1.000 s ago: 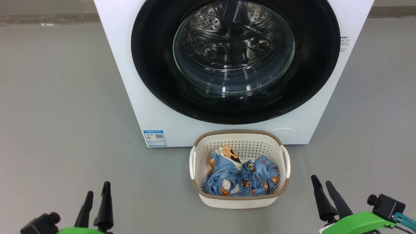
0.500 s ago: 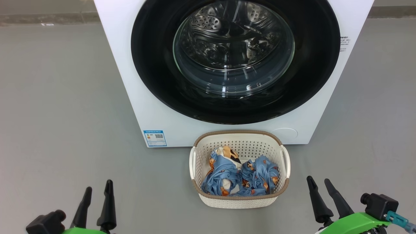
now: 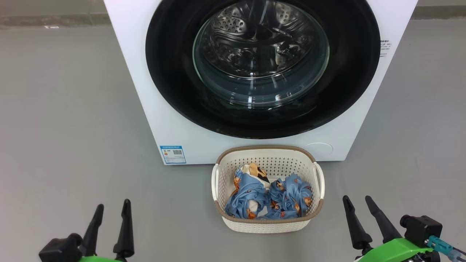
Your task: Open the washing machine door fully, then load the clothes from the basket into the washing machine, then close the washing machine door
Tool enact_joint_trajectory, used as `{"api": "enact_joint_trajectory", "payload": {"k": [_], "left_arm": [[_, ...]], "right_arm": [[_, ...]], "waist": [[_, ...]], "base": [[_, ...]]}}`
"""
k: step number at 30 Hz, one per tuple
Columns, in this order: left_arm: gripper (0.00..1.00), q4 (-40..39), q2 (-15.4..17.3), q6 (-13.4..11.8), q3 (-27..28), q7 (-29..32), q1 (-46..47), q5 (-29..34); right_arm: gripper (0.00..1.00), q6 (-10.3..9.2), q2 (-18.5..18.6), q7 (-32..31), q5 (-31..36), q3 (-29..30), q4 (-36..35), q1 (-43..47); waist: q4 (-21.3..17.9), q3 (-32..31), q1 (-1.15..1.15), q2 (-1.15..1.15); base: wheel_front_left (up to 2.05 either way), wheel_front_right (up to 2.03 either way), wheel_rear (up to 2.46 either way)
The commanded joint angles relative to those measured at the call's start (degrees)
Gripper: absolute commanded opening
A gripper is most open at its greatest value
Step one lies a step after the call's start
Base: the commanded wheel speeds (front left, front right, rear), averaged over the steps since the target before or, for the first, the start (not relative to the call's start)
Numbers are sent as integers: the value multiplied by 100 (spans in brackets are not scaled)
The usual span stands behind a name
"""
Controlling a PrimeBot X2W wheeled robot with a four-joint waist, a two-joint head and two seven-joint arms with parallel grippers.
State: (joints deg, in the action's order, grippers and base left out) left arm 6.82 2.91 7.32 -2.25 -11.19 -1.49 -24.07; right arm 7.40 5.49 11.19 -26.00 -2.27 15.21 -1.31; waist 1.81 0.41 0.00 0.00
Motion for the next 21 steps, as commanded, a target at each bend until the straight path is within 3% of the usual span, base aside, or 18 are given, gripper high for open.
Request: {"api": "enact_joint_trajectory", "payload": {"k": [1,17,21], "left_arm": [[100,-204,112,14,139,-94,58,218],[100,-209,159,16,40,-363,-31,1138],[100,-141,139,17,73,-381,-47,1086]], "right_arm": [[100,8,26,95,216,-91,-175,-131],[100,9,17,363,1234,-94,-233,-13],[100,9,6,381,1293,-54,-235,3]], "waist": [[2,-1,0,0],[-21,-30,0,0],[-35,-34,0,0]], "base": [[0,0,0],[0,0,0],[0,0,0]]}}
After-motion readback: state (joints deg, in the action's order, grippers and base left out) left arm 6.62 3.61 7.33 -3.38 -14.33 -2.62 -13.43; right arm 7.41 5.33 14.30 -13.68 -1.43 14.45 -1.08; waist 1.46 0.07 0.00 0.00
